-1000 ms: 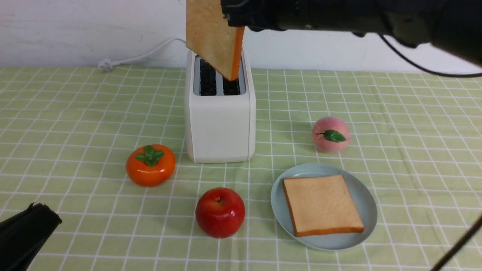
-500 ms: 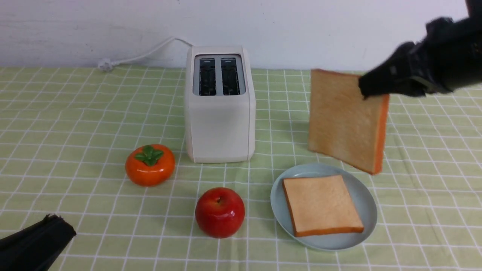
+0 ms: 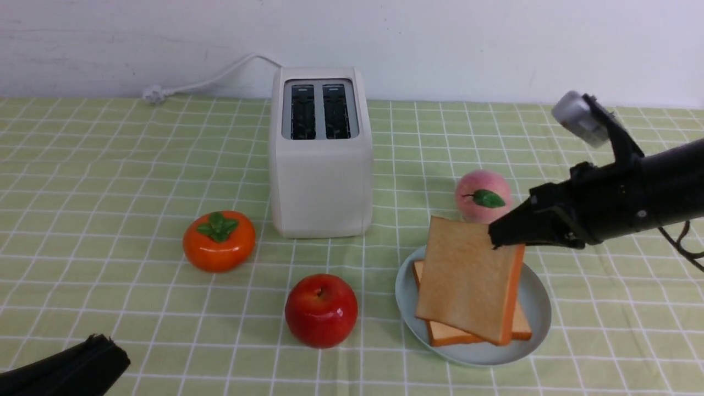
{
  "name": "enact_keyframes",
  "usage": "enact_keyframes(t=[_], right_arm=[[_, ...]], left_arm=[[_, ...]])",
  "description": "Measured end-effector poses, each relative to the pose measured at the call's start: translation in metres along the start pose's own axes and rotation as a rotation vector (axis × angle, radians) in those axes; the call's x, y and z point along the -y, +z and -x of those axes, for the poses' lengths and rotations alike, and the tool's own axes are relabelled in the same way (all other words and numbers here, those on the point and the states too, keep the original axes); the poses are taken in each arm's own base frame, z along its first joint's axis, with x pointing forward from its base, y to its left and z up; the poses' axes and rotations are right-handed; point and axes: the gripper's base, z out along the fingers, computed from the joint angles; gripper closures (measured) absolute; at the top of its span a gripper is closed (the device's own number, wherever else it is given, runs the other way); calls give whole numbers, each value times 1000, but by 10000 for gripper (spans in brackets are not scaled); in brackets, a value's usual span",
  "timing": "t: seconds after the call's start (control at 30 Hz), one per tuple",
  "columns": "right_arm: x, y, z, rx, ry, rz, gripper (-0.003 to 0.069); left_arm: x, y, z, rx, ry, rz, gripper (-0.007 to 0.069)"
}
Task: Take toasted bread from bread machine on green coffee tablecloth place on plate.
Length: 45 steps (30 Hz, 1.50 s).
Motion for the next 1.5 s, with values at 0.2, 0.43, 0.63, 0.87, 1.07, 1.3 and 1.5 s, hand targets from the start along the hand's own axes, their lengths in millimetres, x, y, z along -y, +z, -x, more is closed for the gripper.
enact_keyframes(t=[0.2, 0.43, 0.63, 0.87, 1.07, 1.3, 1.5], right_arm=[[30, 25, 2, 18, 62, -69, 537], [40, 26, 4, 44, 19, -164, 487], [30, 9, 7, 56, -91, -218, 258], [-23, -49, 6, 148, -258, -223, 235], [-76, -117, -27, 148, -340, -282, 446], [-104, -173, -95, 209, -340, -430, 639], [-109, -188, -157, 287, -326, -441, 662]], left_arm=[[0, 0, 0, -1, 3, -2, 638], [0, 0, 0, -1, 3, -3, 638], [0, 0, 0, -3, -18, -2, 638], [0, 0, -1, -5, -44, 5, 638], [-1, 0, -1, -4, -45, 6, 638], [-1, 0, -1, -6, -67, 7, 638], [-1, 0, -1, -7, -75, 7, 638]])
